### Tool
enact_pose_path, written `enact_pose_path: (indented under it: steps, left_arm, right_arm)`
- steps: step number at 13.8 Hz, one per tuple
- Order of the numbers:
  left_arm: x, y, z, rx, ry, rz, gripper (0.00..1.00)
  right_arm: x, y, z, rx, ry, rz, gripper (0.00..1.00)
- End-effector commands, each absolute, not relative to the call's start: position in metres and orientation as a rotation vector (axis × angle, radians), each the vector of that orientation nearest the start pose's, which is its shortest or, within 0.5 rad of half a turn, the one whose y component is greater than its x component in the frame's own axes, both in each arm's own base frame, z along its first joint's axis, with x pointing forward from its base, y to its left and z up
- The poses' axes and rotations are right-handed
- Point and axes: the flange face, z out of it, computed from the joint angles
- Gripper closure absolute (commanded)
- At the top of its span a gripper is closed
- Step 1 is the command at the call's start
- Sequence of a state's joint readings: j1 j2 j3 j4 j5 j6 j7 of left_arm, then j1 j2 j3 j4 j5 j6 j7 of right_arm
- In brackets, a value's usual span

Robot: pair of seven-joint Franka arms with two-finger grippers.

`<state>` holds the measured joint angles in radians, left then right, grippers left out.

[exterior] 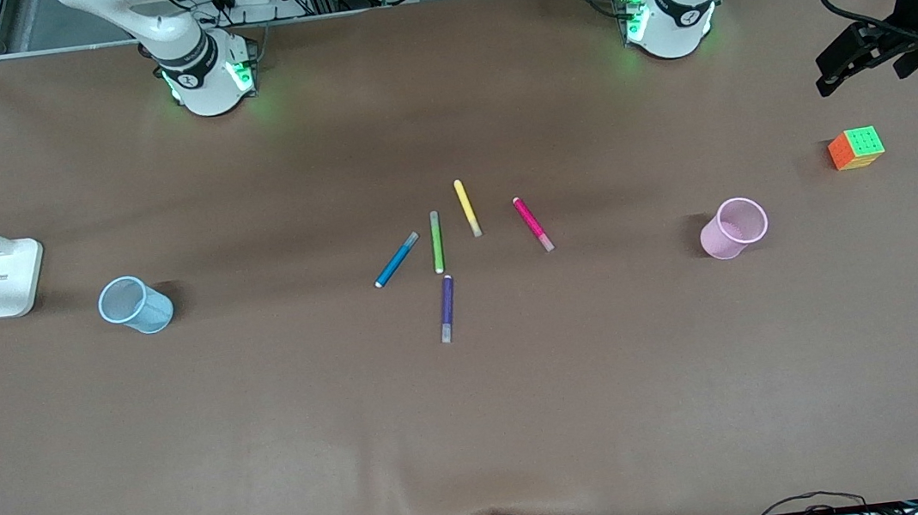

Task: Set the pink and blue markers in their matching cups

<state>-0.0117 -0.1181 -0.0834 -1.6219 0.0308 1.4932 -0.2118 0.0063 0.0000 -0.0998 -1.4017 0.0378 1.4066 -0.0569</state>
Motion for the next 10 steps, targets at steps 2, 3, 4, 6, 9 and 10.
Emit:
enact_pose_path:
  steps: [2,3,4,6,9,10]
  left_arm:
    - [0.5081,-0.0443,0.6617,-3.087,-0.163,0.013,0.0]
    - [0.5086,-0.0442,0.6616,-3.085,-0.163,0.013,0.0]
    - [0.5097,-0.0427,0.6629,-3.08,-0.164,0.007,0.0]
    - [0.5107,-0.0425,0.6635,-3.079,-0.164,0.005,0.0]
    - [0.5132,-0.0429,0.6561,-3.074,-0.161,0.027,0.0]
    - [0.5127,-0.0429,0.6542,-3.073,-0.166,0.039,0.0]
  right_arm:
    - [0.5367,-0.047,0.6893,-3.098,0.031,-0.022,0.0]
    - [0.5367,-0.047,0.6893,-3.098,0.031,-0.022,0.0]
    - [0.5367,-0.0472,0.6892,-3.099,0.031,-0.022,0.0]
    - [0.5363,-0.0488,0.6883,-3.099,0.034,-0.015,0.0]
    - [0.5358,-0.0488,0.6879,-3.099,0.034,-0.008,0.0]
    - [0.5358,-0.0488,0.6879,-3.099,0.034,-0.008,0.0]
